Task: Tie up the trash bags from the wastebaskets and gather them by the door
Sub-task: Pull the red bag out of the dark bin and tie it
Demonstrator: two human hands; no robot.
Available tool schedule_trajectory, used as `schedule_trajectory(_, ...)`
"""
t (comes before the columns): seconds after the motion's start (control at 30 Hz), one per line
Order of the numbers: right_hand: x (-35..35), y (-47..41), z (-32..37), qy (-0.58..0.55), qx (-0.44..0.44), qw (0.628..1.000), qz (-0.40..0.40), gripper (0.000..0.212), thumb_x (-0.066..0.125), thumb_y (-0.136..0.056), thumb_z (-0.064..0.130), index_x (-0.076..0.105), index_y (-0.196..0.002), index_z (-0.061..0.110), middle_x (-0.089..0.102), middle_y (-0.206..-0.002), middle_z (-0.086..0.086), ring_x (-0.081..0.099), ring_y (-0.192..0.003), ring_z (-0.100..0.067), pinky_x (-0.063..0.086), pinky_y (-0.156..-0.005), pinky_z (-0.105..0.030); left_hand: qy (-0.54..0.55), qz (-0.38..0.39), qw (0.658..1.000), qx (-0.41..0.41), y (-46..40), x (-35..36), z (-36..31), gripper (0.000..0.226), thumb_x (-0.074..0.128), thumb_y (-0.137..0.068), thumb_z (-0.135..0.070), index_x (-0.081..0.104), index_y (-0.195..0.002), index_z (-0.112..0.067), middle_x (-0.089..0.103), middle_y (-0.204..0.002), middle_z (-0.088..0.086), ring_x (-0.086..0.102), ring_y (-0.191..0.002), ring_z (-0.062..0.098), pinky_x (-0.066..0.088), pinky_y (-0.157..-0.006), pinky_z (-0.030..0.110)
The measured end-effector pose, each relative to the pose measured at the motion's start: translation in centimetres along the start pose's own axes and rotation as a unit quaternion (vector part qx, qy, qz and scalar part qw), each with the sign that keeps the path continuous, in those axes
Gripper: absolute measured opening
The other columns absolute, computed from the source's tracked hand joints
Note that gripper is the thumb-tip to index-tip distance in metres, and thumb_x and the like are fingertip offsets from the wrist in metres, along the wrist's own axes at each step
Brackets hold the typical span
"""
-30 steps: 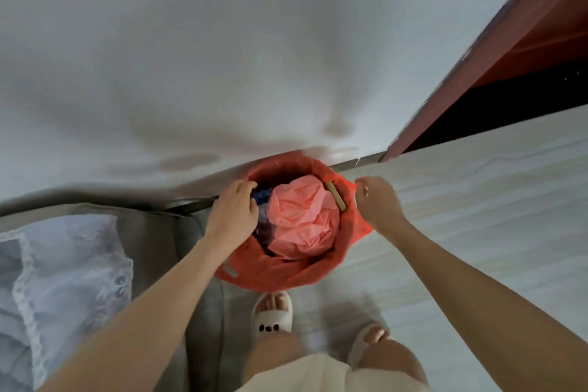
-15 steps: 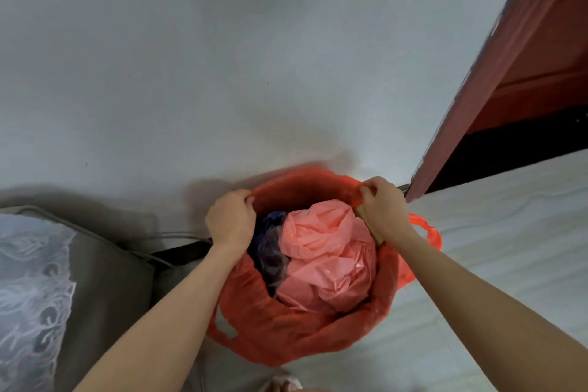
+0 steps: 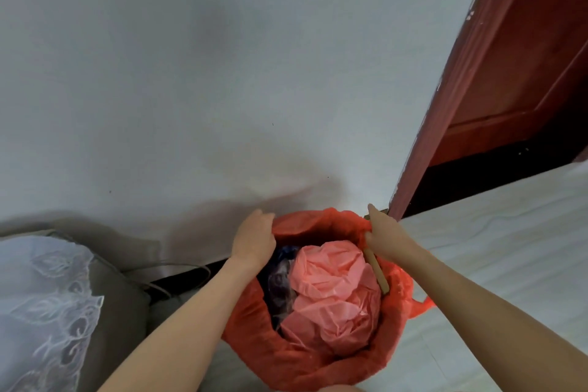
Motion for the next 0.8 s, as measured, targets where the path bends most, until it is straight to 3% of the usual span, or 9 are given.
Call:
schedule_trajectory(0.03, 0.0, 0.1, 0.0, 0.020, 0.012, 1.000, 0.007, 0.018, 0.042, -0.079, 0.002, 0.055, -0.090, 0.008, 0.062, -0.093, -0.016, 0.056, -0.090, -0.031, 0.046, -0.073, -0.034, -0.023, 0.005, 1.000, -0.005, -0.1, 0.1, -0.1, 0.034, 0.041, -0.082, 0.001, 0.063, -0.108, -0.003, 0.055, -0.108, 0.016, 0.054, -0.106, 0.034, 0.042, -0.089, 0.039)
schedule_trajectory(0.1, -0.2, 0.1, -0.1, 0.035, 0.027, 0.999, -0.004, 0.026, 0.045, -0.076, 0.001, 0.042, -0.056, 0.017, 0.050, -0.070, -0.007, 0.049, -0.077, -0.026, 0.034, -0.058, -0.029, -0.059, 0.005, 0.998, -0.011, -0.2, 0.1, -0.1, 0.026, 0.043, -0.088, -0.010, 0.066, -0.099, -0.003, 0.052, -0.106, 0.013, 0.054, -0.101, 0.032, 0.045, -0.082, 0.040)
schedule_trajectory(0.2, -1.1, -0.2, -0.1, -0.017, 0.021, 0.998, -0.052, 0.038, 0.046, -0.069, -0.006, 0.030, -0.046, 0.020, 0.038, -0.057, -0.002, 0.040, -0.062, -0.024, 0.026, -0.050, -0.028, -0.058, -0.002, 0.998, -0.013, -0.4, 0.2, -0.1, 0.020, 0.046, -0.087, -0.013, 0.060, -0.098, -0.005, 0.051, -0.108, 0.009, 0.052, -0.102, 0.029, 0.044, -0.079, 0.040)
schedule_trajectory(0.27, -1.1, -0.3, -0.4, -0.112, 0.028, 0.991, -0.062, 0.037, 0.047, -0.066, -0.009, 0.037, -0.043, 0.019, 0.038, -0.051, 0.000, 0.037, -0.054, -0.019, 0.027, -0.047, -0.025, -0.041, -0.006, 0.999, -0.027, -0.9, 0.0, 0.0, 0.015, 0.046, -0.083, -0.009, 0.053, -0.096, -0.006, 0.058, -0.103, 0.013, 0.056, -0.099, 0.035, 0.044, -0.076, 0.041)
schedule_trajectory(0.4, -0.6, -0.6, -1.6, -0.244, 0.081, 0.963, -0.081, 0.025, 0.046, -0.077, -0.008, 0.066, -0.078, 0.007, 0.057, -0.067, -0.006, 0.051, -0.064, -0.017, 0.039, -0.054, -0.022, -0.041, -0.028, 0.998, -0.041, -2.6, -0.9, -0.1, 0.021, 0.046, -0.080, -0.004, 0.052, -0.100, -0.008, 0.065, -0.097, 0.017, 0.060, -0.096, 0.038, 0.044, -0.073, 0.039)
schedule_trajectory(0.53, -1.2, -1.6, -2.5, -0.310, 0.122, 0.936, -0.112, 0.030, 0.046, -0.079, -0.009, 0.062, -0.100, 0.005, 0.055, -0.091, -0.008, 0.050, -0.086, -0.020, 0.039, -0.066, -0.023, 0.098, -0.041, 0.992, -0.068, -4.0, -1.3, 0.8, 0.020, 0.050, -0.075, 0.002, 0.055, -0.090, -0.010, 0.066, -0.095, 0.015, 0.060, -0.094, 0.034, 0.042, -0.073, 0.032)
schedule_trajectory(0.63, -1.6, -1.7, -2.5, -0.330, 0.108, 0.933, -0.092, 0.035, 0.045, -0.079, -0.009, 0.056, -0.108, 0.008, 0.055, -0.100, -0.008, 0.051, -0.088, -0.020, 0.042, -0.068, -0.026, 0.164, 0.007, 0.984, -0.072, -4.2, -0.6, 1.1, 0.032, 0.054, -0.074, 0.005, 0.060, -0.103, -0.009, 0.065, -0.109, 0.012, 0.059, -0.105, 0.028, 0.041, -0.082, 0.025)
schedule_trajectory(0.7, -1.8, -1.2, -1.7, -0.268, 0.055, 0.961, -0.049, 0.040, 0.043, -0.080, -0.006, 0.052, -0.115, 0.011, 0.055, -0.102, -0.007, 0.052, -0.087, -0.019, 0.043, -0.069, -0.025, 0.098, 0.042, 0.994, -0.027, -3.9, -0.5, 1.0, 0.044, 0.054, -0.075, 0.001, 0.058, -0.117, -0.010, 0.061, -0.122, 0.010, 0.056, -0.115, 0.025, 0.042, -0.094, 0.027)
schedule_trajectory(0.8, -1.5, 0.2, -1.0, -0.044, -0.024, 0.999, 0.012, 0.043, 0.046, -0.082, 0.007, 0.053, -0.124, 0.014, 0.055, -0.118, -0.009, 0.054, -0.106, -0.022, 0.043, -0.090, -0.028, -0.055, 0.074, 0.996, 0.010, -1.9, -1.3, 0.8, 0.040, 0.055, -0.079, -0.016, 0.058, -0.119, -0.019, 0.058, -0.125, 0.007, 0.055, -0.116, 0.027, 0.045, -0.095, 0.034)
Point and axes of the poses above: each hand's wrist, its own y-axis away from the middle knuckle, its own x-axis out of the palm, z = x × y, the point moved 10 cm from there along -y, towards the middle knuckle
